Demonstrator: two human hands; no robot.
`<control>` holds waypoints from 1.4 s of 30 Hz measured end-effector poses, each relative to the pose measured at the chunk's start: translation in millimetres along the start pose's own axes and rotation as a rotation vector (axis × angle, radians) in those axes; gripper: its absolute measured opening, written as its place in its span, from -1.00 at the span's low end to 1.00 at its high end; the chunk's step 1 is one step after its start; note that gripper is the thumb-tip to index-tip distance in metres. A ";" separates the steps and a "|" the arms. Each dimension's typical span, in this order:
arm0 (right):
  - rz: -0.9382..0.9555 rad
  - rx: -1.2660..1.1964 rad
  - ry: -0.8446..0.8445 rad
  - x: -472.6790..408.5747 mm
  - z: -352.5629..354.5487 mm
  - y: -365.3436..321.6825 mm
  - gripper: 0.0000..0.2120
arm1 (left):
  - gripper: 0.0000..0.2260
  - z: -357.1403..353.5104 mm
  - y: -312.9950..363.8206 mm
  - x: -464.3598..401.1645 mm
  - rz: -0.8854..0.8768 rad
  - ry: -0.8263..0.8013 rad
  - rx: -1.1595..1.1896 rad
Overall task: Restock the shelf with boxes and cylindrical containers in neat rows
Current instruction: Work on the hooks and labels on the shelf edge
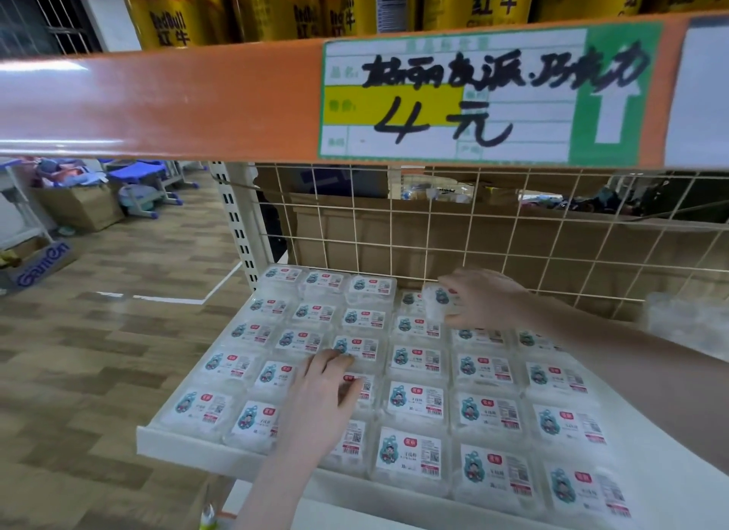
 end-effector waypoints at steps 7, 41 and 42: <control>-0.144 -0.065 0.025 -23.4 -9.9 -17.9 -0.55 | -0.69 2.2 0.6 0.9 0.010 -0.038 0.035; -0.194 -0.285 0.077 -31.0 -24.6 -16.9 -0.62 | -0.71 1.8 0.4 1.4 0.019 -0.038 0.041; -0.192 -0.293 0.087 -29.7 -25.4 -17.6 -0.60 | -0.71 1.5 0.0 1.5 0.018 -0.031 0.040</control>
Point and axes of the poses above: each hand's wrist, its own x-axis away from the middle knuckle, its own z-axis out of the back of the hand, y = z × x, the point moved 4 cm from there along -x, towards the middle knuckle, and after that the axes turned 15 degrees about -z, right-handed, at the moved point
